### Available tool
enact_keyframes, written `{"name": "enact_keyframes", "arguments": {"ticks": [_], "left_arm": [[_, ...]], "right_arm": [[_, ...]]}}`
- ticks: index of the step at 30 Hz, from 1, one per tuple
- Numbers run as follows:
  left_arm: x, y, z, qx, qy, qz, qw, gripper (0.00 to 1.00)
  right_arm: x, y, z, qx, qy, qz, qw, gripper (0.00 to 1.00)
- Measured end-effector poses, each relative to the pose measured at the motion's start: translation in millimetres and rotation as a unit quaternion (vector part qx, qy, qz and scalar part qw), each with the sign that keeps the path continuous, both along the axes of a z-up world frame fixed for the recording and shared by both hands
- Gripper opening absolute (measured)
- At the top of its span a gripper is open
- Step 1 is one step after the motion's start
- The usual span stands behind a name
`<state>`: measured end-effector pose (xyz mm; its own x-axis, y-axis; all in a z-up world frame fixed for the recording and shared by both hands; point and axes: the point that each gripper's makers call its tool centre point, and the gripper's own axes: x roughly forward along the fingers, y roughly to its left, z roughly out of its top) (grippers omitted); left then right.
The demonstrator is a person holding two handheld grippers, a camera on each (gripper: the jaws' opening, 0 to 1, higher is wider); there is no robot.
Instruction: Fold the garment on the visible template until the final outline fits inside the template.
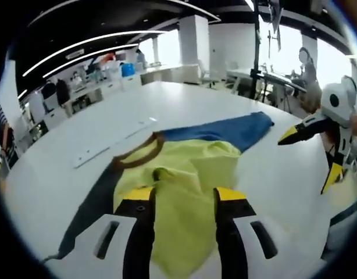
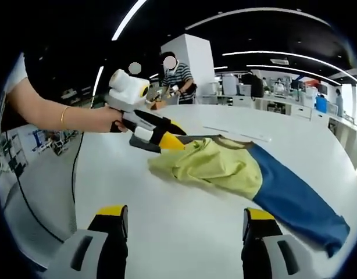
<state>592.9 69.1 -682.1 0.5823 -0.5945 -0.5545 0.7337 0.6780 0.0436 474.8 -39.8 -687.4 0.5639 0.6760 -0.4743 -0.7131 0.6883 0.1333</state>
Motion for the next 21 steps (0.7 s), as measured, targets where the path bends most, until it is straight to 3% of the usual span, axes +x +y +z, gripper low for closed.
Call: {"name": "enact_keyframes", "arguments": {"ticks": [6,15,21], "left_arm": [[-13.5,-3.7,-3.6,0.003,0.001,-0.005,1.0,0.38],[-25.6,-11.5,-14.1,0.017,-0.002,-0.021,0.9996,0.38],[-27.8,-12.0,-23.2,0.046,-0.014,-0.026,0.9985,0.36]], "right_arm": [[4.3,13.5,-0.7,-0.004,-0.013,0.009,0.9999,0.71],[10.4,41.6,-6.3,-0.004,-0.028,0.034,0.999,0.52],[15.6,59.3,-13.5,-0.009,-0.035,0.051,0.998,0.41]]}}
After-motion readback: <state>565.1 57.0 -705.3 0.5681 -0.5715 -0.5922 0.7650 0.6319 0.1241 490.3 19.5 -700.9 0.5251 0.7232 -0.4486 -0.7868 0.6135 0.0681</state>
